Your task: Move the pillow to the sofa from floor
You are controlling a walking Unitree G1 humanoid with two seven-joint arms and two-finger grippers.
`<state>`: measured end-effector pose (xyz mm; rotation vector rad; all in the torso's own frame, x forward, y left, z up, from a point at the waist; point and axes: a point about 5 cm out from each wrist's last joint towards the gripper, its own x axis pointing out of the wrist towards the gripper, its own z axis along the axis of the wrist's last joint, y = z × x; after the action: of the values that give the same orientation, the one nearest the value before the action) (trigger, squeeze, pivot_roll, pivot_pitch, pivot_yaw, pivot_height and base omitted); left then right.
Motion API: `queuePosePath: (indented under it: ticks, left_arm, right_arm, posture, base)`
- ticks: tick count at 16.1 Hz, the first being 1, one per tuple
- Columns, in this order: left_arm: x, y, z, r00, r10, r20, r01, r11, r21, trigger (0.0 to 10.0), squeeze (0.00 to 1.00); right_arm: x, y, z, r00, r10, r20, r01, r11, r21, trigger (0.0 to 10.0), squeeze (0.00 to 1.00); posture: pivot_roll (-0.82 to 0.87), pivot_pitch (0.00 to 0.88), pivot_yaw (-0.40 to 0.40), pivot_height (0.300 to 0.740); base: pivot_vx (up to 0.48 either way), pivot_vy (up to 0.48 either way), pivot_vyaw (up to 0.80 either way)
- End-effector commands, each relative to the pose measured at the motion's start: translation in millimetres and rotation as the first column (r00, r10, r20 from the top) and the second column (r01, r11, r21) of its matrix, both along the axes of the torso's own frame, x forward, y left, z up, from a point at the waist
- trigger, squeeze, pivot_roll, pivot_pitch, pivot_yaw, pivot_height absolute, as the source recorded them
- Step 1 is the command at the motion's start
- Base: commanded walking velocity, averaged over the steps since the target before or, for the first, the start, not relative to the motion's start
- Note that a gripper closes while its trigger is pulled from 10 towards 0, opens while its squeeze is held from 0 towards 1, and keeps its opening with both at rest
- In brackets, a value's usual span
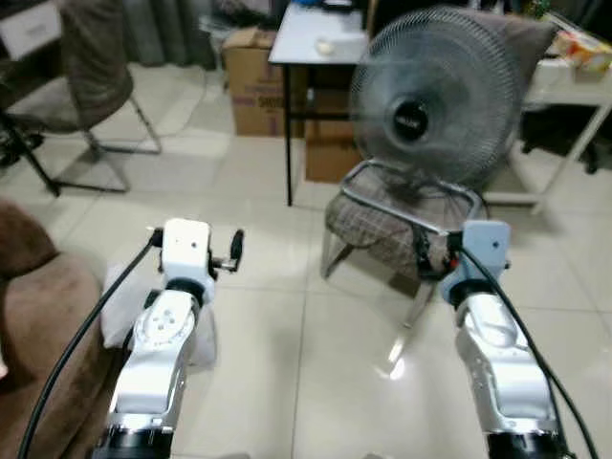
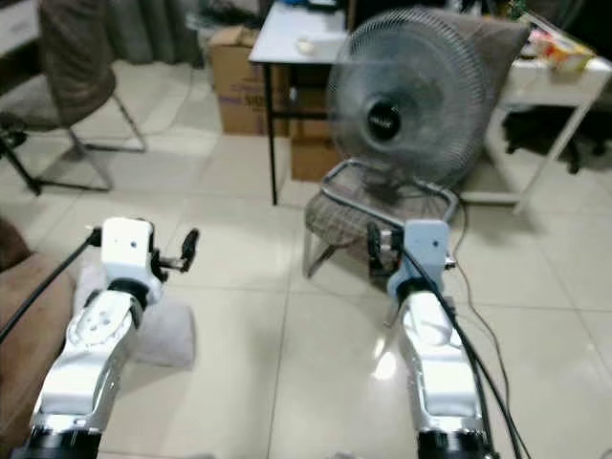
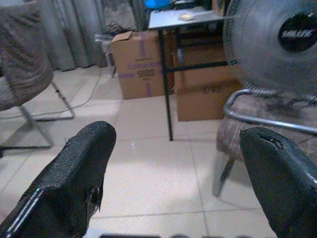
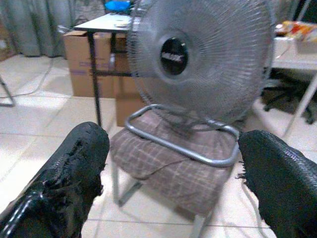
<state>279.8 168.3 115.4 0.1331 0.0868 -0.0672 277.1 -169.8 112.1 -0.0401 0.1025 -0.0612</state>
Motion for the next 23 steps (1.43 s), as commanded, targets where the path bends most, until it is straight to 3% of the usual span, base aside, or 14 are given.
queuePosePath:
  ticks: [1,12,15,23]
  left_arm:
    - [0.2,5.5,0.3,1.0,0.011,-0.004,-0.011,1.0,0.01,10.0,1.0]
    - [2.9,5.6,0.0,1.0,0.007,0.0,-0.007,1.0,0.007,10.0,1.0]
    - [2.9,6.1,-0.4,1.0,0.003,0.0,-0.003,1.0,0.007,10.0,1.0]
    - [7.0,4.5,0.0,1.0,-0.014,0.0,0.014,1.0,0.011,10.0,1.0]
  right_arm:
    - [2.0,5.4,4.5,1.0,0.014,0.018,-0.014,1.0,-0.001,10.0,0.0]
    - [4.9,7.0,4.9,0.999,0.023,0.028,-0.021,0.999,-0.038,10.0,0.0]
    - [4.8,7.5,4.7,0.999,0.023,0.028,-0.022,0.999,-0.037,10.0,0.0]
    - [2.2,9.8,3.5,0.999,0.037,0.031,-0.036,0.998,-0.045,10.0,0.0]
  posture:
    - [-0.05,0.0,0.003,0.74]
    - [-0.04,0.0,0.001,0.74]
    - [-0.04,0.0,0.003,0.74]
    - [-0.06,0.0,0.025,0.74]
  base:
    - [0.292,0.0,0.0]
    - [0.351,0.0,0.0]
    - [0.376,0.0,-0.8]
    - [0.374,0.0,0.0]
